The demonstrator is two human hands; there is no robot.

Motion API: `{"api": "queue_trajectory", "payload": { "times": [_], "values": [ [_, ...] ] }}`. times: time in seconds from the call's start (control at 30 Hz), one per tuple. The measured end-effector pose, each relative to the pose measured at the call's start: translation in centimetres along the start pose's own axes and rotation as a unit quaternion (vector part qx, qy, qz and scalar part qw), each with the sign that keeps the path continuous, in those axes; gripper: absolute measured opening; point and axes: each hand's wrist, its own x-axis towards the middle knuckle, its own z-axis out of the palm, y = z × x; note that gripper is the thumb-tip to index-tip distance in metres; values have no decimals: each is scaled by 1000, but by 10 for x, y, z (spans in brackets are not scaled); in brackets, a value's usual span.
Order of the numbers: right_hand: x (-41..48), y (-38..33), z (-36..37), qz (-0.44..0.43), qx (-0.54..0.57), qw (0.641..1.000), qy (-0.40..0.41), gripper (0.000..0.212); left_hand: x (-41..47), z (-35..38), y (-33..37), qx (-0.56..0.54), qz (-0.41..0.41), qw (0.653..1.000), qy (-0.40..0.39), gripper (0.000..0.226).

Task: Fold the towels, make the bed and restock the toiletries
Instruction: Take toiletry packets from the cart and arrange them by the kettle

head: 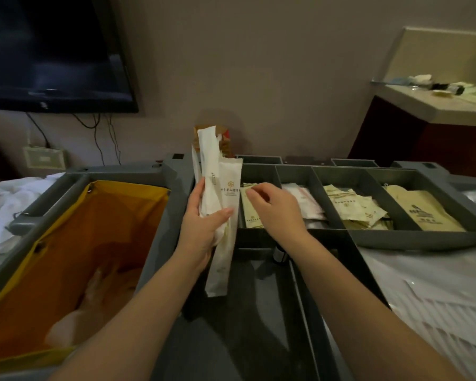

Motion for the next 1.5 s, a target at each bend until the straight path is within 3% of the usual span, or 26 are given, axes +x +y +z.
{"api": "queue_trajectory", "payload": {
  "times": [0.2,0.3,0.47,0.7,0.87,0.93,1.1,1.23,1.3,1.43,1.5],
  "values": [
    [2,-30,32,90,163,979,-81,23,2,-3,-1,11,56,998,19,66],
    [10,-28,36,105,179,977,-51,10,5,-8,0,32,68,997,23,66],
    [43,-25,24,134,188,973,10,20,15,-21,6,-28,22,996,85,69],
    [113,-29,30,166,156,974,-3,28,24,-36,3,-32,-7,995,93,67],
    [120,-26,48,173,-8,982,-72,65,24,-36,4,30,24,996,86,73],
    [109,-28,53,138,-7,986,-96,56,23,-35,7,63,42,994,79,80],
    [63,-39,63,108,145,967,-177,35,20,-27,6,137,53,987,68,90],
    [45,-38,68,117,205,963,-128,45,17,-19,6,155,41,985,63,86],
    [39,-38,68,110,212,964,-114,38,16,-17,5,163,37,984,60,85],
    [33,-39,70,114,205,968,-88,32,14,-14,3,81,12,996,19,77],
    [32,-39,68,123,213,966,-84,27,13,-15,3,115,13,993,-2,81]
  ]
}}
